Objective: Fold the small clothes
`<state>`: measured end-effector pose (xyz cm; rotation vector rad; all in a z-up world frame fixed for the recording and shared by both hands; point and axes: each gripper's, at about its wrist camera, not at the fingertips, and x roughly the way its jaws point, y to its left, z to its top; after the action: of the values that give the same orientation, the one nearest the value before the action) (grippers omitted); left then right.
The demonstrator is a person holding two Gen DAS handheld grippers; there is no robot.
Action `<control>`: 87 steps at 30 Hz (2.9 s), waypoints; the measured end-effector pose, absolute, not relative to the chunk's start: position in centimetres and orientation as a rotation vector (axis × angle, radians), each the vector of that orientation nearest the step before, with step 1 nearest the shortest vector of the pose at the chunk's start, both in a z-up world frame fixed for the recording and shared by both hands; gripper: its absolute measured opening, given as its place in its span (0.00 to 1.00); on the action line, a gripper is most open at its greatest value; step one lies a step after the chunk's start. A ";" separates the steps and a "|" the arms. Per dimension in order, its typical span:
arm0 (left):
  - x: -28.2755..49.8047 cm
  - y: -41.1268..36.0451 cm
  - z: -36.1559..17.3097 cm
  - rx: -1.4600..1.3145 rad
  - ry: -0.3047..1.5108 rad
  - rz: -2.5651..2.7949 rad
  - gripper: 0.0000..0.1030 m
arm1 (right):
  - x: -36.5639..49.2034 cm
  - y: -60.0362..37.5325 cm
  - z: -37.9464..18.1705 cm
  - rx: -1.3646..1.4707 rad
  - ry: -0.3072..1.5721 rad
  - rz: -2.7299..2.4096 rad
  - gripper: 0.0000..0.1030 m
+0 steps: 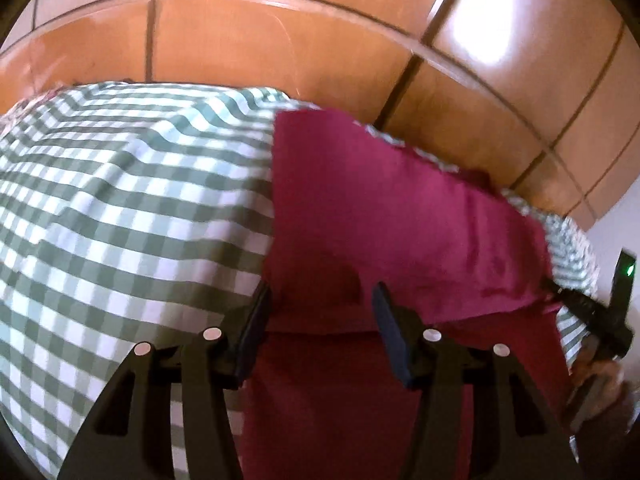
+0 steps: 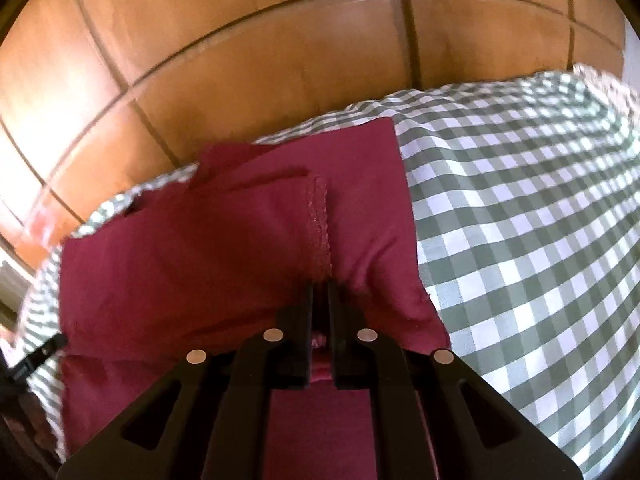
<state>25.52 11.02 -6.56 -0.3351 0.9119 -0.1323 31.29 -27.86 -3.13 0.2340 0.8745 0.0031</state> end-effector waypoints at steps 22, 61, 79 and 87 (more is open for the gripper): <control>36.7 14.8 -7.9 -0.669 0.912 -0.148 0.13 | 34.5 -22.2 -1.2 0.095 0.806 0.078 0.61; 24.9 4.9 -2.9 -0.121 0.789 0.083 0.64 | 34.6 -17.9 -4.5 -0.073 0.811 0.068 0.94; 15.4 5.9 -3.6 -0.134 0.803 0.064 0.69 | 22.5 -21.7 -4.9 -0.049 0.913 0.031 0.95; 10.9 8.1 -6.5 -0.189 0.893 0.028 0.68 | 17.4 -23.4 -4.7 -0.036 0.947 0.077 0.95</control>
<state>10.94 8.12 -6.50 -0.1885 0.8929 0.0284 17.44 -23.45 -4.66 -0.0358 0.9468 0.0769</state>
